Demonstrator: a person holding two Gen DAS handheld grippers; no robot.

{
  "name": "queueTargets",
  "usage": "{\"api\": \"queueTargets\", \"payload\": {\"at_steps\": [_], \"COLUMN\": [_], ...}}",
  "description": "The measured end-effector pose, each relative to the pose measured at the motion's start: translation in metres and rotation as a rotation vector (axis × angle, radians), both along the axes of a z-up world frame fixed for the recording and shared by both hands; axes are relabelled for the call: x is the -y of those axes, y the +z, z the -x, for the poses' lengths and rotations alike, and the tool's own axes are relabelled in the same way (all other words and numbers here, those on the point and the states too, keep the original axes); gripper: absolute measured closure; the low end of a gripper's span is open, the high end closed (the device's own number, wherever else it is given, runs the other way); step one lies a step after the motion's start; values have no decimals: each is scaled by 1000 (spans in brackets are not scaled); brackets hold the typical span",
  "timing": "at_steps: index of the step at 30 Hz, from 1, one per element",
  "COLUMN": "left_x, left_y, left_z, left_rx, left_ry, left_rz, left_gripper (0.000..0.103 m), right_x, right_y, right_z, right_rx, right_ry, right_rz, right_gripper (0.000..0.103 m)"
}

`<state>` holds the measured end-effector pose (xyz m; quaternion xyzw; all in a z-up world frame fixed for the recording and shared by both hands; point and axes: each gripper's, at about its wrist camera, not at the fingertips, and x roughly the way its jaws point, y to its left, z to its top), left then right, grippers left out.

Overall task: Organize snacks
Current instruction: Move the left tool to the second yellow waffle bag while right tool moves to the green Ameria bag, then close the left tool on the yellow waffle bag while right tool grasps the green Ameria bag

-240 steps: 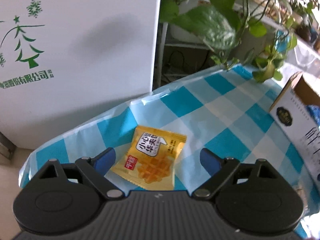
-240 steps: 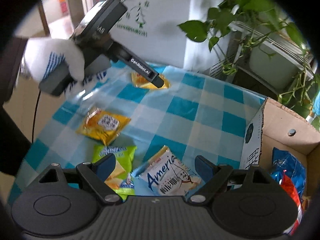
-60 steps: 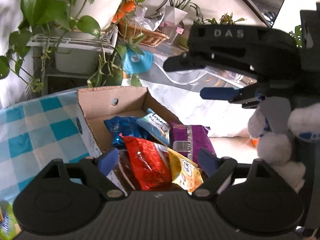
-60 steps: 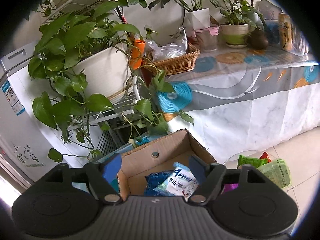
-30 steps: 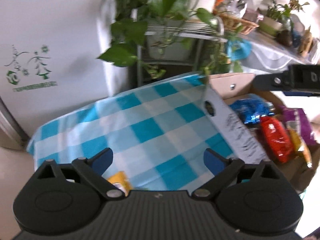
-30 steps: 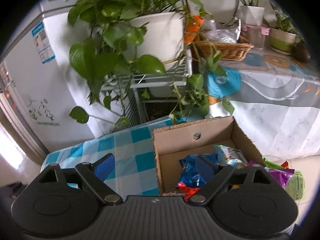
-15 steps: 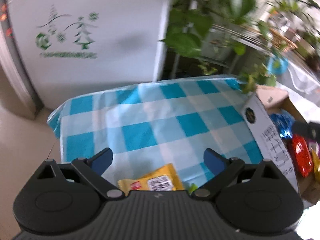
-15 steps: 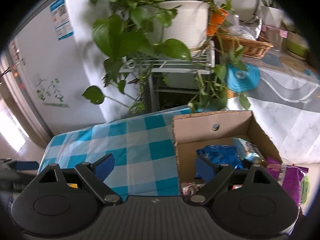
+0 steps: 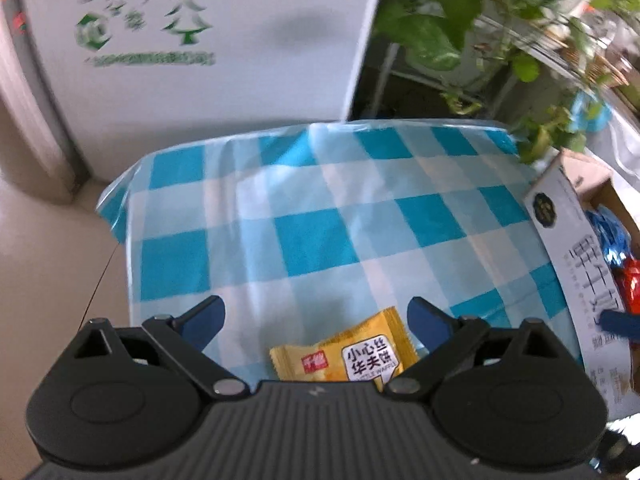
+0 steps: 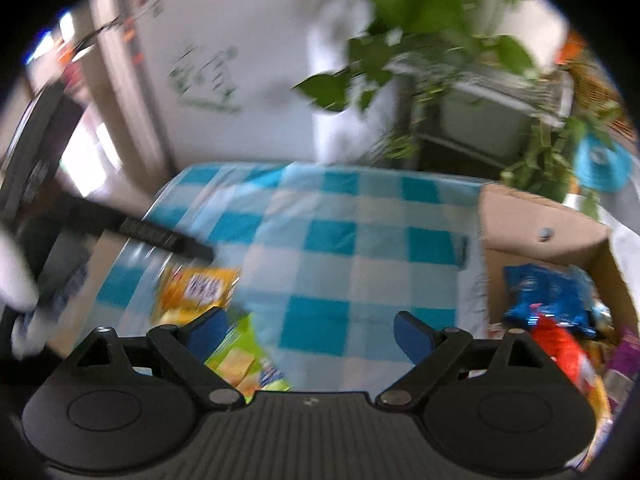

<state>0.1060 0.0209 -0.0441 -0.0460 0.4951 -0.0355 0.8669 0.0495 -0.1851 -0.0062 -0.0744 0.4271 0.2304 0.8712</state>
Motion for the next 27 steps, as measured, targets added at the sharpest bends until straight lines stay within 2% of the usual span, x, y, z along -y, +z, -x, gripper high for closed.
{"api": "queueTargets", "payload": {"at_steps": [4, 7, 11, 15, 23, 26, 27], "left_x": [-1, -7, -16, -11, -9, -10, -8], "left_y": [-5, -9, -14, -23, -19, -18, -19], "left_z": [-2, 0, 4, 9, 8, 9, 9], "left_rx": [11, 20, 11, 11, 40, 38, 39], "left_ry": [-151, -226, -344, -483, -611, -653, -664], "left_rz": [-23, -80, -81, -140, -125, -100, -104], "left_gripper": [6, 6, 6, 6, 6, 6, 6], "right_x": [-20, -30, -38, -44, -55, -56, -54], "right_y": [-17, -29, -38, -43, -60, -65, -64], "right_z": [9, 14, 17, 18, 16, 14, 12], "right_rx": [-28, -33, -37, -36, -37, -50, -62], "right_ry": [123, 158, 205, 240, 256, 254, 252], "right_rz": [43, 80, 100, 106, 157, 156, 141], "right_gripper": [9, 9, 9, 9, 10, 15, 24]}}
